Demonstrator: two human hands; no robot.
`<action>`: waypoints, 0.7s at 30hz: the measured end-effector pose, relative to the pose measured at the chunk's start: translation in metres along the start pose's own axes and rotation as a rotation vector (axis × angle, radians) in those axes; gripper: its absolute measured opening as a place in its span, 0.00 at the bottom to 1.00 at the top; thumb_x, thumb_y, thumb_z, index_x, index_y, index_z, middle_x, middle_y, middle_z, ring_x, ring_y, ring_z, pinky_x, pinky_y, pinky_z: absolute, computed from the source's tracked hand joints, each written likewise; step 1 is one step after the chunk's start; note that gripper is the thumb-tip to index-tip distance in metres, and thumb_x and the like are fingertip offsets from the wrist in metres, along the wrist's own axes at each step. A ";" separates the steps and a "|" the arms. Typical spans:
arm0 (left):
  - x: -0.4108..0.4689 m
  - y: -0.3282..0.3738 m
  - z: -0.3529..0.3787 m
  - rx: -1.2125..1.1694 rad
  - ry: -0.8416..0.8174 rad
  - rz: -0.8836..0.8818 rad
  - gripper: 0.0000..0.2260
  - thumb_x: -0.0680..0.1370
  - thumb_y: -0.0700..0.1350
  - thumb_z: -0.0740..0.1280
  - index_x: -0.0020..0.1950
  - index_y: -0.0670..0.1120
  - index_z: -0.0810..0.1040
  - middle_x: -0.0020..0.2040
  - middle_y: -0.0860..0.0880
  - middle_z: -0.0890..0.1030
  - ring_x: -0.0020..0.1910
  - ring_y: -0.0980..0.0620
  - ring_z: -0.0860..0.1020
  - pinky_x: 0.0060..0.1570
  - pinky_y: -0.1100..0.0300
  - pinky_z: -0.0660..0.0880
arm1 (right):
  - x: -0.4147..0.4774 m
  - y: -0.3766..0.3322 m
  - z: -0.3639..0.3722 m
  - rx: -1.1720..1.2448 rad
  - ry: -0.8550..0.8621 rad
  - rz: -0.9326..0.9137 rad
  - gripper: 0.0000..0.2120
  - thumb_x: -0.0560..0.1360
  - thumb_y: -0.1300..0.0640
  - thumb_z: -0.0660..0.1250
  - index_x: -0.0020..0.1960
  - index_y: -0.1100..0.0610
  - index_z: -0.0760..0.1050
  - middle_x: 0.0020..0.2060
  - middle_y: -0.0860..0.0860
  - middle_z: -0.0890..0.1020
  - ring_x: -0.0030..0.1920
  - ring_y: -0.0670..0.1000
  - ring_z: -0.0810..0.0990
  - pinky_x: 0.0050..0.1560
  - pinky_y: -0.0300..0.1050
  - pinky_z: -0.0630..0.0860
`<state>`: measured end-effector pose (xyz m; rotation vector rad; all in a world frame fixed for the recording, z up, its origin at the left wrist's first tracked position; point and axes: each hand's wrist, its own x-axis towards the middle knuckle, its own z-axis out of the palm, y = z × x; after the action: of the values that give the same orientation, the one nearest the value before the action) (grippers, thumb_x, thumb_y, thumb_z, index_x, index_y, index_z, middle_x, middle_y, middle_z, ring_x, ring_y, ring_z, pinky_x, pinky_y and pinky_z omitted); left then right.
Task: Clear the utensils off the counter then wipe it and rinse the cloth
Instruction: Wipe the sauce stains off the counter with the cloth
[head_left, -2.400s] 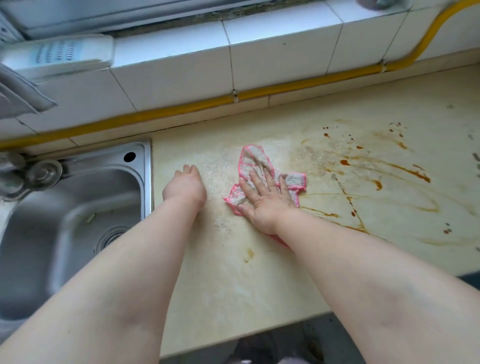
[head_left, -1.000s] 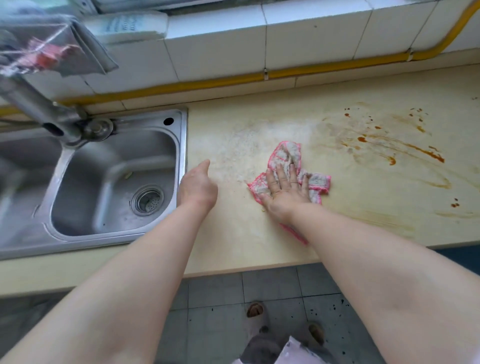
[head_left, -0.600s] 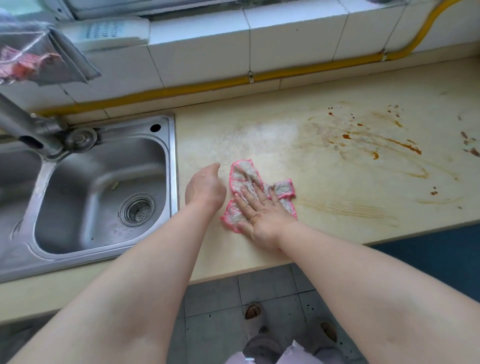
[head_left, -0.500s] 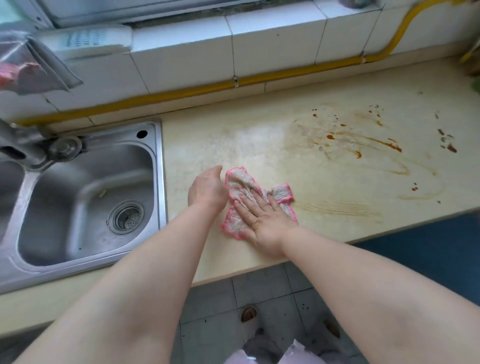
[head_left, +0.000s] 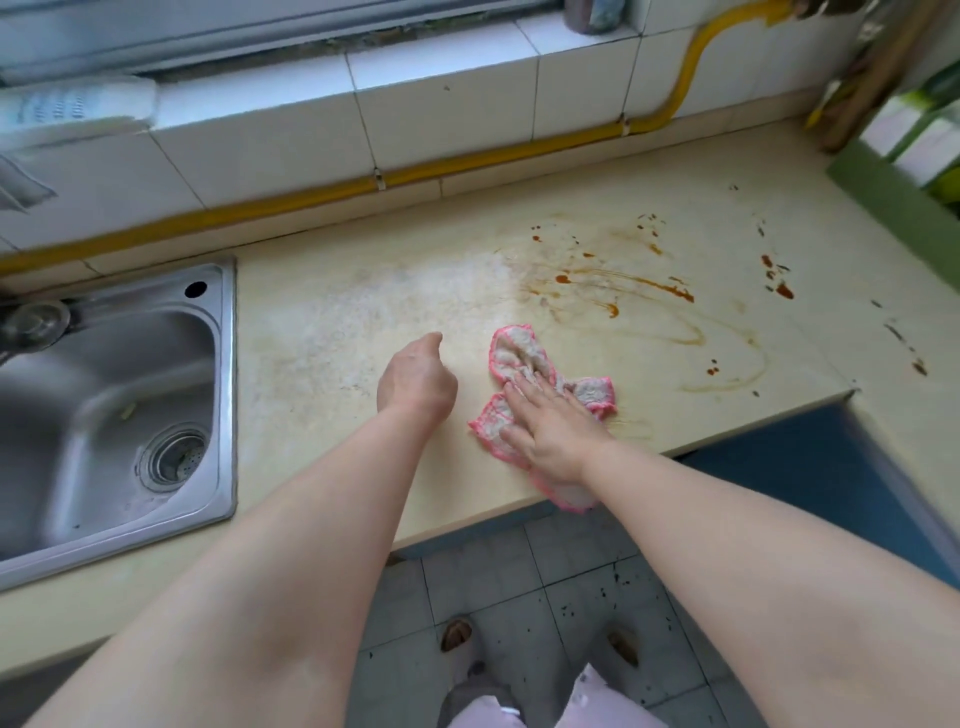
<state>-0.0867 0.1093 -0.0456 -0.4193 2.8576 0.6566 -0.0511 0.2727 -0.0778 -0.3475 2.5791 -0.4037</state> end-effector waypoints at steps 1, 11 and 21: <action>-0.001 0.003 -0.001 -0.004 0.013 0.001 0.25 0.79 0.36 0.53 0.76 0.51 0.64 0.73 0.48 0.69 0.71 0.46 0.67 0.64 0.55 0.67 | 0.002 -0.003 -0.008 0.115 0.048 0.029 0.27 0.81 0.51 0.55 0.78 0.49 0.52 0.78 0.49 0.54 0.77 0.51 0.55 0.76 0.48 0.54; -0.007 0.027 -0.008 0.056 0.082 0.051 0.23 0.79 0.38 0.56 0.73 0.50 0.68 0.72 0.49 0.70 0.70 0.47 0.68 0.64 0.56 0.67 | -0.002 0.022 -0.052 0.590 0.369 0.351 0.32 0.72 0.59 0.63 0.75 0.45 0.61 0.69 0.50 0.72 0.65 0.55 0.74 0.64 0.50 0.72; -0.039 0.081 0.113 0.269 -0.084 0.109 0.33 0.82 0.58 0.45 0.78 0.41 0.34 0.78 0.44 0.33 0.76 0.47 0.32 0.75 0.46 0.38 | -0.042 0.138 -0.031 -0.081 0.275 0.048 0.15 0.79 0.62 0.59 0.64 0.56 0.73 0.66 0.50 0.73 0.70 0.51 0.67 0.67 0.43 0.66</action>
<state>-0.0621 0.2388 -0.1044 -0.1904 2.8481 0.2898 -0.0553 0.4204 -0.0816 -0.2732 2.8719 -0.3517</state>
